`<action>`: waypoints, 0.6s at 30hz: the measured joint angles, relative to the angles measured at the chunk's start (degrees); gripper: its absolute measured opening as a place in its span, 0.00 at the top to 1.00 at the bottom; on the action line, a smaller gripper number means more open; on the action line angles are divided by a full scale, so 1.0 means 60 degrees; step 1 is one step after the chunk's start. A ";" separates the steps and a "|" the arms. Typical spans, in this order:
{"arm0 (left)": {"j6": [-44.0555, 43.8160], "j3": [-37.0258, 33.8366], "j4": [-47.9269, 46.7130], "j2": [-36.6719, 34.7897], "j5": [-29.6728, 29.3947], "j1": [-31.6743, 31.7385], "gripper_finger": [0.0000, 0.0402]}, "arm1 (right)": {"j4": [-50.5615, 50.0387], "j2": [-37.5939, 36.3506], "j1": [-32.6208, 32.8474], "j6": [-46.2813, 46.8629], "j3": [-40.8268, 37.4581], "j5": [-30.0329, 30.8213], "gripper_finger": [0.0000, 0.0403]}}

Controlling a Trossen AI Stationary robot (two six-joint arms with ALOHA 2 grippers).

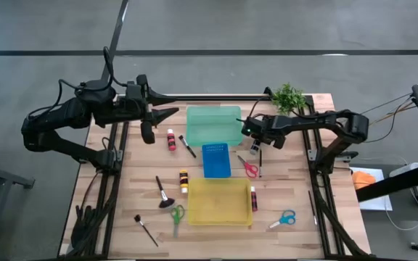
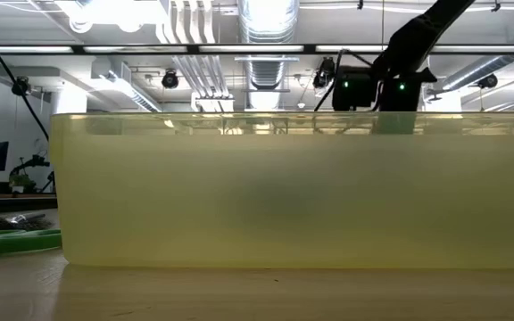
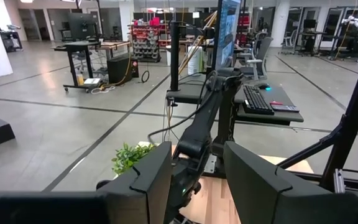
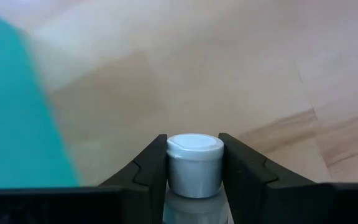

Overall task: Pick & Place Paint Supplies
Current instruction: Put the gray paint bottle into the blue bin

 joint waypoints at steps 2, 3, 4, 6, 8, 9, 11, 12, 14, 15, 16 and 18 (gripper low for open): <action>0.0000 0.0000 -0.0068 0.0000 0.0000 0.0000 0.62 | 0.0070 -0.0437 0.0146 -0.0165 0.0003 0.0270 0.72; 0.0000 0.0000 -0.0131 0.0000 0.0000 0.0000 0.62 | 0.0114 -0.0674 0.0253 -0.0273 0.0000 0.0422 0.72; -0.0002 0.0000 -0.0182 0.0000 0.0000 0.0000 0.62 | 0.0198 -0.0921 0.0369 -0.0409 0.0003 0.0592 0.71; -0.0004 -0.0005 -0.0271 0.0004 0.0000 0.0000 0.62 | 0.0381 -0.1514 0.0683 -0.0660 0.0003 0.0999 0.71; -0.0005 -0.0106 -0.0242 0.0000 -0.0001 0.0000 0.62 | 0.0735 -0.2120 0.1083 -0.1007 0.0003 0.1424 0.71; -0.0017 -0.0165 -0.0265 0.0000 0.0000 0.0000 0.62 | 0.0982 -0.2402 0.1294 -0.1247 0.0003 0.1621 0.71; -0.0025 -0.0298 -0.0382 0.0007 0.0000 0.0000 0.62 | 0.1673 -0.2960 0.1779 -0.2054 0.0002 0.2032 0.71; -0.0025 -0.0392 -0.0463 0.0007 0.0000 0.0000 0.62 | 0.2186 -0.3223 0.2020 -0.2630 0.0003 0.2228 0.71; -0.0025 -0.0680 -0.0460 0.0000 0.0000 0.0000 0.62 | 0.3329 -0.3678 0.2496 -0.4163 0.0003 0.2373 0.71; -0.0024 -0.0839 -0.0473 0.0000 0.0000 0.0000 0.62 | 0.4056 -0.3879 0.2747 -0.5024 0.0003 0.2407 0.71; -0.0023 -0.1003 -0.0475 0.0006 0.0000 0.0000 0.62 | 0.4772 -0.4065 0.2990 -0.5901 0.0003 0.2386 0.71; -0.0023 -0.1354 -0.0466 0.0011 0.0083 0.0000 0.62 | 0.6159 -0.4381 0.3447 -0.7311 0.0004 0.2197 0.71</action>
